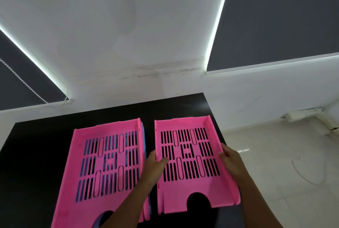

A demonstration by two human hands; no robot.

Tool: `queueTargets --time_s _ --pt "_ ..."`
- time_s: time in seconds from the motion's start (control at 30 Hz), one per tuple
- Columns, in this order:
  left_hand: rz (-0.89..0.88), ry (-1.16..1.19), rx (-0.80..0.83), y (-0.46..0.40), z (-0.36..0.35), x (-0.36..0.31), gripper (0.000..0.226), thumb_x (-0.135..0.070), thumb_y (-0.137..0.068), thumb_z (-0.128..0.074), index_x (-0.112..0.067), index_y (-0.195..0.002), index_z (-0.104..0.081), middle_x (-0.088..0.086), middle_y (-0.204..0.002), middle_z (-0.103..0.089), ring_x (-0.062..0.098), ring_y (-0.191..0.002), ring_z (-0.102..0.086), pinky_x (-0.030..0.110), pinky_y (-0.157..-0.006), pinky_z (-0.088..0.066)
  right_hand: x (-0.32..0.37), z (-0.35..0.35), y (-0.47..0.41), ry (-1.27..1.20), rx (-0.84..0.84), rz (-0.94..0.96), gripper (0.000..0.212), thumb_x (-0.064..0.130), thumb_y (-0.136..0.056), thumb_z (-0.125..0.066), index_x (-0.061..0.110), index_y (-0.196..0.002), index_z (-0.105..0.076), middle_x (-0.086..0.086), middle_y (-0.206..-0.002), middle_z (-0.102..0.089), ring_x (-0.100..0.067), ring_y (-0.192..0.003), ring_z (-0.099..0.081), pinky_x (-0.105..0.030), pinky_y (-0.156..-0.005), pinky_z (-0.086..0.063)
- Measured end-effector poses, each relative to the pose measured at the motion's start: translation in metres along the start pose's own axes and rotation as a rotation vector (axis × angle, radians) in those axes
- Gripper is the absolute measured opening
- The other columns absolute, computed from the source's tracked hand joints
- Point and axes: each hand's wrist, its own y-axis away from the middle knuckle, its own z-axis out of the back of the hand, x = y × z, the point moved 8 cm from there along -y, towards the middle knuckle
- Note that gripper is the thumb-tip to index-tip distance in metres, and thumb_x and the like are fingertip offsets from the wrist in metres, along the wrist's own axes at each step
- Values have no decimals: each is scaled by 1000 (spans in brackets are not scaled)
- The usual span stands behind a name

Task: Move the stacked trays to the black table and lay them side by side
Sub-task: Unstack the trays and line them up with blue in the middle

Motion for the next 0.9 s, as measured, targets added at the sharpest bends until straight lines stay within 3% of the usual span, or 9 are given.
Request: queueTargets --time_s 0.13,0.27,0.33,0.4,0.47,0.57,0.67,0.8,0.9 --pt "0 9 5 -5 1 2 86 -47 -74 -61 -18 -150 -34 5 -153 -44 24 -136 -46 52 -113 -37 -2 -1 -4 -25 -7 -24 31 9 -102 -46 25 -118 -68 -2 -100 -77 -16 -86 -75 -26 -70 -58" --pt "-4 -9 22 -5 4 1 83 -53 -69 -60 -20 -143 -43 2 -147 -51 21 -130 -52 51 -111 -41 -5 -4 -5 -23 -47 -75 26 8 -99 -50 15 -116 -69 -4 -98 -76 -21 -87 -74 -28 -68 -56" --pt "-27 -19 29 17 8 -22 66 -38 -84 -60 -20 -145 -41 -7 -143 -49 14 -129 -50 41 -111 -39 -3 -7 -3 -19 -104 -96 22 10 -99 -51 9 -113 -68 -7 -95 -74 -22 -84 -72 -25 -63 -52" --pt "-82 -13 50 29 13 -39 40 -20 -94 -56 -25 -133 -51 -13 -127 -59 -2 -108 -57 24 -93 -47 7 -8 4 0 -221 -105 24 15 -99 -50 6 -116 -65 -12 -98 -73 -17 -77 -70 -21 -56 -48" --pt "-123 -12 30 30 24 -45 42 -15 -96 -55 -28 -135 -50 -17 -118 -61 -14 -94 -53 12 -79 -44 23 -10 13 -31 -350 -85 29 17 -100 -50 8 -124 -62 -13 -103 -72 -16 -74 -69 -21 -54 -49" --pt "-196 24 -30 39 52 -54 54 -18 -96 -56 -21 -148 -40 -6 -146 -50 6 -130 -47 27 -106 -39 55 -34 24 -95 -384 -38 40 17 -101 -53 11 -141 -55 -15 -128 -67 -28 -101 -70 -39 -79 -60" --pt "-282 30 -166 49 96 -51 51 -19 -96 -56 -22 -146 -44 1 -151 -47 14 -135 -45 30 -106 -37 88 -77 33 -106 -251 33 47 16 -100 -57 13 -146 -51 -10 -147 -56 -27 -132 -56 -47 -109 -46" --pt "-313 105 -354 64 168 -24 43 -11 -96 -56 -20 -138 -55 -2 -143 -54 17 -134 -48 30 -107 -37 122 -143 53 -116 -60 99 47 13 -99 -58 11 -145 -52 -7 -147 -57 -21 -133 -55 -36 -111 -42" --pt "-320 142 -442 72 211 -3 41 -12 -96 -56 -22 -136 -57 -3 -143 -55 15 -133 -49 42 -113 -39 135 -192 67 -85 66 113 50 15 -100 -57 12 -149 -49 -6 -151 -53 -18 -137 -51 -33 -113 -39"
